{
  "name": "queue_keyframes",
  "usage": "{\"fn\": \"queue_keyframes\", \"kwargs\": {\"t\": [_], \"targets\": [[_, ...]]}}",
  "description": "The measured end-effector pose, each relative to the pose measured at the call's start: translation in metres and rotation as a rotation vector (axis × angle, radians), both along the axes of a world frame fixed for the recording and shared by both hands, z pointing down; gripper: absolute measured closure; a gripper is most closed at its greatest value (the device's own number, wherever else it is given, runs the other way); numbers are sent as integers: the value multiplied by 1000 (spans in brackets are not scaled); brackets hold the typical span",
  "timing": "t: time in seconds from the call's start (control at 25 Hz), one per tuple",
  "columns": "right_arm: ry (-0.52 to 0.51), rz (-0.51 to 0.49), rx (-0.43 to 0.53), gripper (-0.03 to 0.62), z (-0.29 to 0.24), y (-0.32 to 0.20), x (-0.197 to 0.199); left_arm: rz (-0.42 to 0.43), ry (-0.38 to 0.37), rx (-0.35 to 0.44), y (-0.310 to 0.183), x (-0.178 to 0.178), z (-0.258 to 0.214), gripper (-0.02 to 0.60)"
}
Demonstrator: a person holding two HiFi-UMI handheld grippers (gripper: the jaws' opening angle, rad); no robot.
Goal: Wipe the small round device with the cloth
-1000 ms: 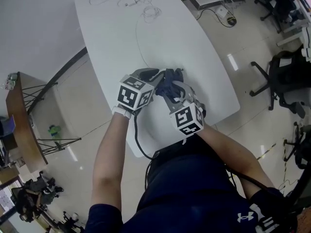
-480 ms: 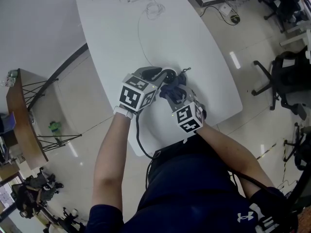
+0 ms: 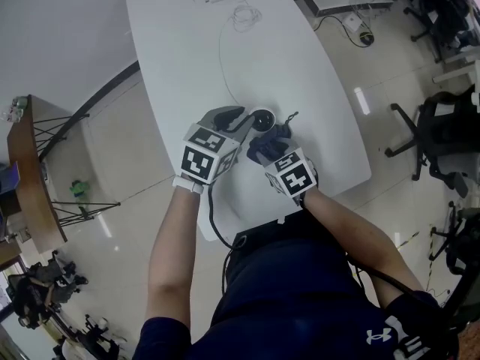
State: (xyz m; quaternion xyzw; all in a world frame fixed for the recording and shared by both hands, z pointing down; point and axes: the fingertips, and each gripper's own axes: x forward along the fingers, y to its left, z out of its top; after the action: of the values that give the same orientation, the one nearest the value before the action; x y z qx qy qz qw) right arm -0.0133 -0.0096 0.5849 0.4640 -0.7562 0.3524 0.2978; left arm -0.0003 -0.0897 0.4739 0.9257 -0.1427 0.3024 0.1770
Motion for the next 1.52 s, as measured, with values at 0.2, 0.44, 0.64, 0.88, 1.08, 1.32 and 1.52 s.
{"fn": "queue_keyframes", "kwargs": {"t": [0.2, 0.44, 0.64, 0.88, 1.08, 1.32, 1.52], "targets": [[-302, 60, 25, 435, -51, 5, -2, 5, 106, 23, 38, -46, -33, 396], [-641, 94, 22, 433, -111, 1, -13, 213, -45, 270, 107, -48, -10, 229], [-872, -38, -58, 384, -146, 11, -48, 181, 13, 419, 117, -25, -22, 318], [-958, -104, -46, 304, -167, 12, -39, 63, 122, 392, 105, -36, -43, 435], [-601, -122, 206, 350, -162, -9, 17, -168, 111, 386, 54, -73, -49, 436], [156, -364, 377, 227, -68, -53, 46, -86, 5, 415, 31, -42, -41, 431], [237, -452, 326, 183, -24, -66, 16, 52, -128, 467, 37, 3, -16, 430]]}}
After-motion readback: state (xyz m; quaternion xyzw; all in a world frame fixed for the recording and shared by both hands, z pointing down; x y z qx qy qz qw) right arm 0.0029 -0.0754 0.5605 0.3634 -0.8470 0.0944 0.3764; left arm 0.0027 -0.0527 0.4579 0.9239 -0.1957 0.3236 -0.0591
